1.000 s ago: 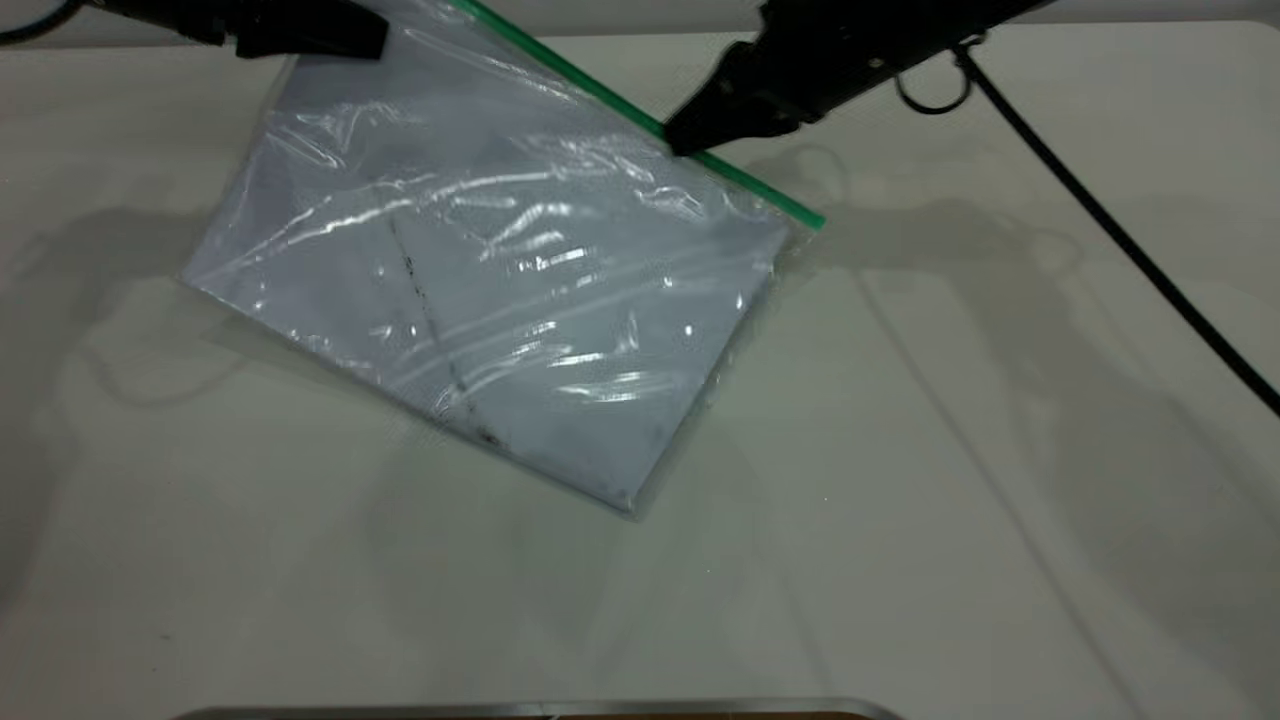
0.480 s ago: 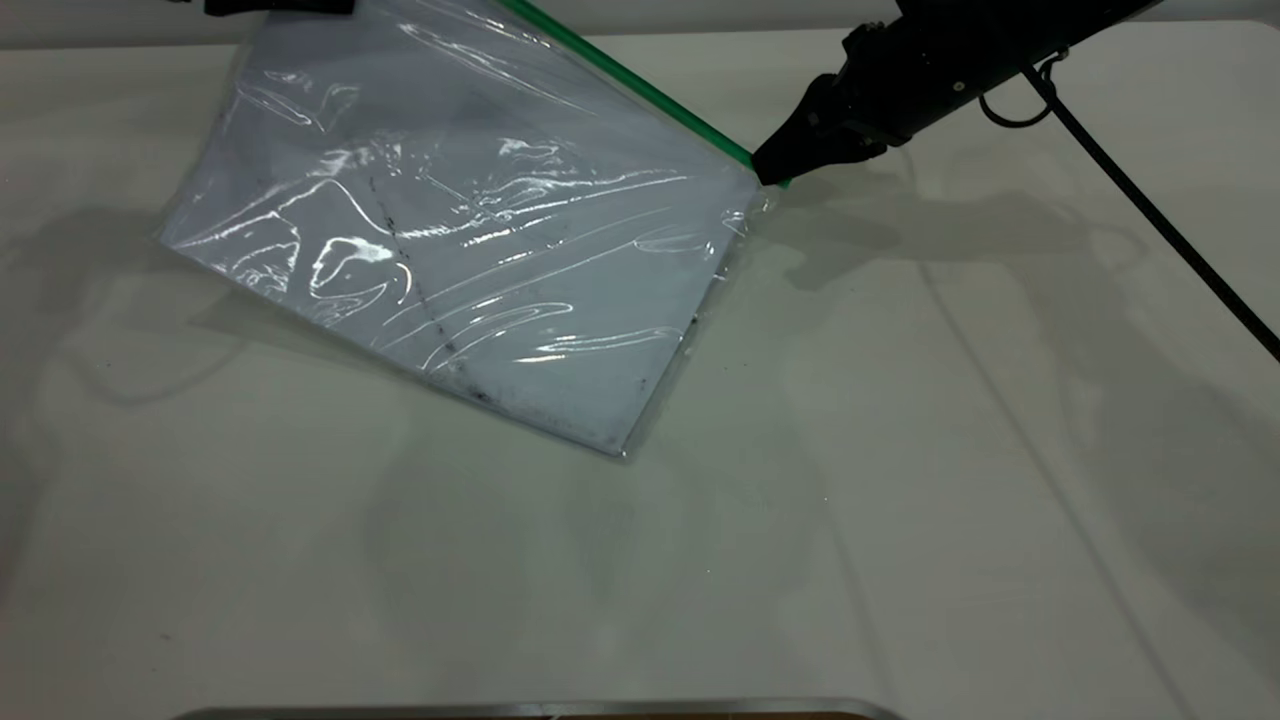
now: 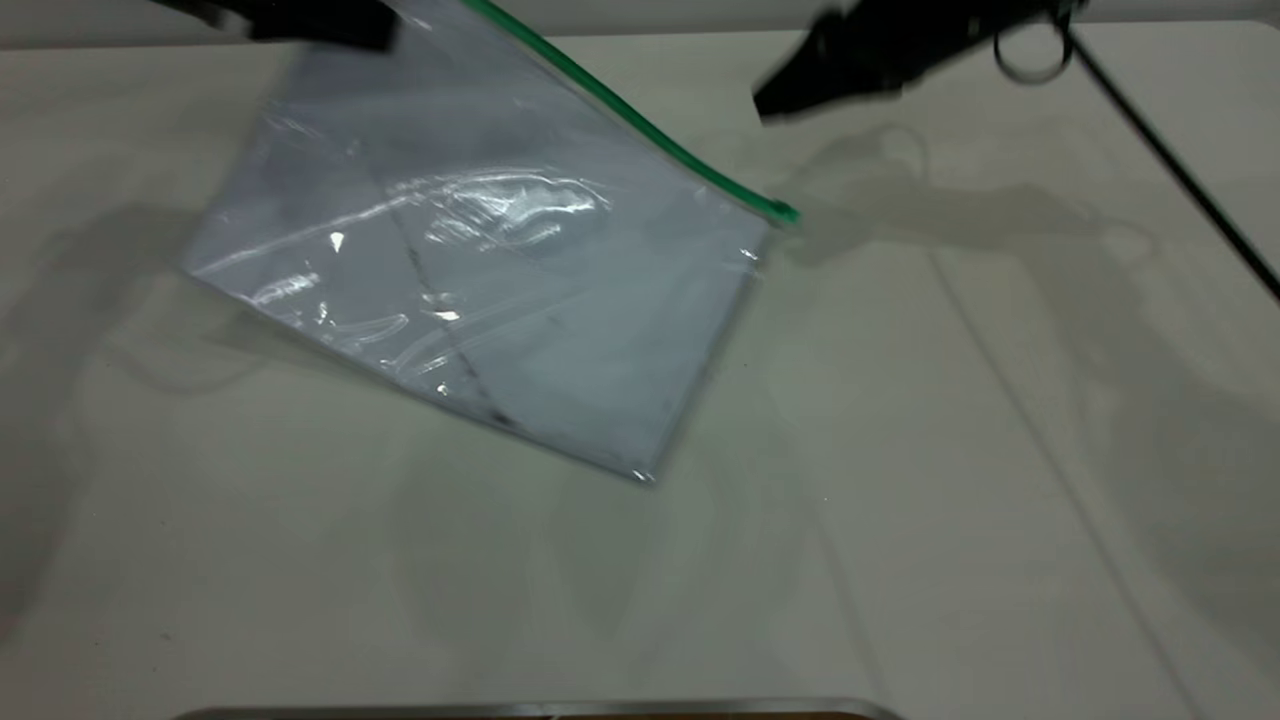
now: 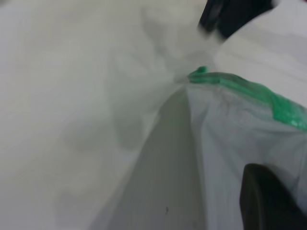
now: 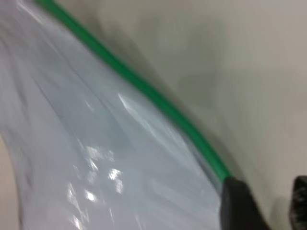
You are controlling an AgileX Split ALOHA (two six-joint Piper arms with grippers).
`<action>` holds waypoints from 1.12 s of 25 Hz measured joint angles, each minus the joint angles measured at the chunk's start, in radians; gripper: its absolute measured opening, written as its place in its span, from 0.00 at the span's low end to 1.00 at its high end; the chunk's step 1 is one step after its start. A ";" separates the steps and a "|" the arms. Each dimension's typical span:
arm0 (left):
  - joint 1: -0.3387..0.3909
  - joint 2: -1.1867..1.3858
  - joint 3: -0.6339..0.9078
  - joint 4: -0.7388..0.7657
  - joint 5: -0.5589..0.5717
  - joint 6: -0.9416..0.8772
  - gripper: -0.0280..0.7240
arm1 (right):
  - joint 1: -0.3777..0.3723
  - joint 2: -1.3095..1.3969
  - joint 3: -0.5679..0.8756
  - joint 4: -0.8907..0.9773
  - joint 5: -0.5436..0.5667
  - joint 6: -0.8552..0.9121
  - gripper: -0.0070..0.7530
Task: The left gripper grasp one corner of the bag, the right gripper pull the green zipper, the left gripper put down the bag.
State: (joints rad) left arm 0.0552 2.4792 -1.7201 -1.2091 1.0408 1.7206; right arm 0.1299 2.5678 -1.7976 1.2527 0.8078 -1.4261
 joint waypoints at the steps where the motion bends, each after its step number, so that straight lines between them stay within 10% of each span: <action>1: -0.024 0.013 0.000 0.000 -0.053 -0.035 0.11 | 0.000 -0.026 0.000 0.009 0.017 -0.003 0.53; 6: -0.129 0.070 0.000 -0.022 -0.332 -0.194 0.12 | 0.000 -0.145 0.000 0.021 0.238 0.046 0.69; 11: -0.172 0.073 0.000 -0.024 -0.371 -0.266 0.26 | 0.008 -0.220 0.000 0.006 0.364 0.233 0.70; 19: -0.106 -0.110 0.000 0.211 -0.187 -0.501 0.70 | 0.105 -0.442 0.000 -0.307 0.388 0.517 0.71; 28: 0.011 -0.591 0.000 0.505 0.127 -0.891 0.71 | 0.131 -0.943 0.050 -0.704 0.418 0.991 0.59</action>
State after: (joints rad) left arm 0.0663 1.8884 -1.7201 -0.7037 1.1678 0.8298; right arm 0.2606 1.6253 -1.7477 0.5489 1.2258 -0.4349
